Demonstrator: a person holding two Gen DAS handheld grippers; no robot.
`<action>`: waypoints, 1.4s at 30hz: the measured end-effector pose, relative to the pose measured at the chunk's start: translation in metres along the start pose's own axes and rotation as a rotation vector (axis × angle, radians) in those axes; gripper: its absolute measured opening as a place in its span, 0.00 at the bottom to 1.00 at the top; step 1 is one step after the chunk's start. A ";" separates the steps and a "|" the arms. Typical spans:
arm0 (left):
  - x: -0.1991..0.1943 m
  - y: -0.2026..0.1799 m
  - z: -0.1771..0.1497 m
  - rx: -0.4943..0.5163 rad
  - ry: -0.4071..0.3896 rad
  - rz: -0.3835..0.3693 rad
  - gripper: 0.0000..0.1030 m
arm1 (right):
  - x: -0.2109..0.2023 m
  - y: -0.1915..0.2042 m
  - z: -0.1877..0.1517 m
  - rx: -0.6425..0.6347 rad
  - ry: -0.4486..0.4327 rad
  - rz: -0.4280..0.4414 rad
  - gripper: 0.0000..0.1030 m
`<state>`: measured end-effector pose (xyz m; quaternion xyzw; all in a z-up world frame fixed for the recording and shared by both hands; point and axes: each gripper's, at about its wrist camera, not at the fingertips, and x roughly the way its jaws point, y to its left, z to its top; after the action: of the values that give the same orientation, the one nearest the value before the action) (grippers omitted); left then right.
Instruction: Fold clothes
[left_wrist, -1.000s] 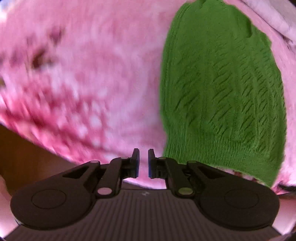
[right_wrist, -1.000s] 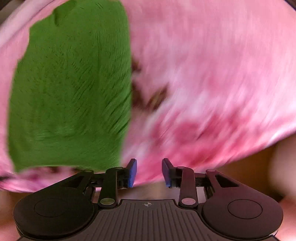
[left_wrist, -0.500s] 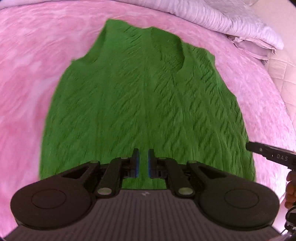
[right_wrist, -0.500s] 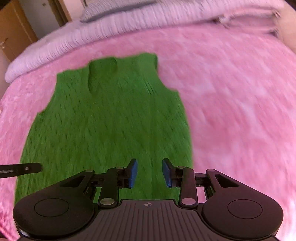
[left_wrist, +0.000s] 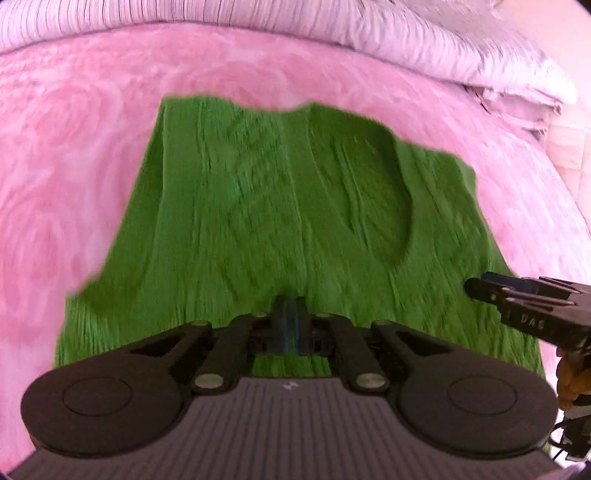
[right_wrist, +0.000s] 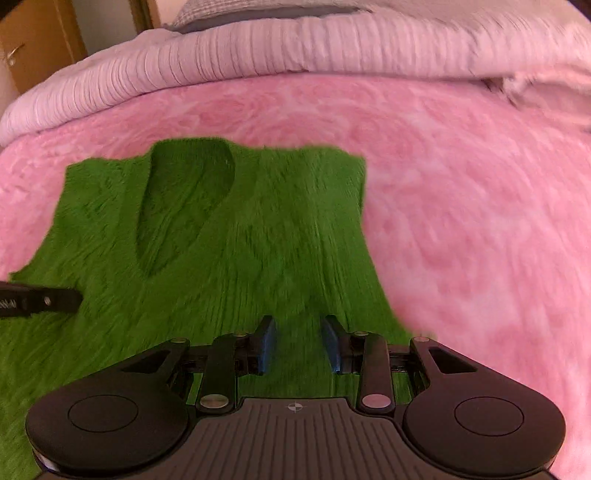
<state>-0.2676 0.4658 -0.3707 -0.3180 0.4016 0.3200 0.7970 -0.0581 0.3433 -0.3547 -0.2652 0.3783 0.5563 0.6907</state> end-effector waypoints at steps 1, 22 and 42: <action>0.005 0.002 0.009 0.001 -0.014 0.004 0.02 | 0.008 0.002 0.008 -0.018 -0.011 -0.007 0.33; 0.061 0.029 0.100 0.017 -0.147 0.126 0.04 | 0.066 -0.021 0.088 -0.076 -0.075 -0.030 0.33; -0.024 -0.024 -0.026 0.055 -0.087 0.146 0.08 | -0.021 -0.005 -0.019 -0.037 0.043 0.006 0.33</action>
<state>-0.2722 0.4253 -0.3570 -0.2515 0.3972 0.3794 0.7969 -0.0593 0.3150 -0.3486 -0.2886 0.3835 0.5595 0.6758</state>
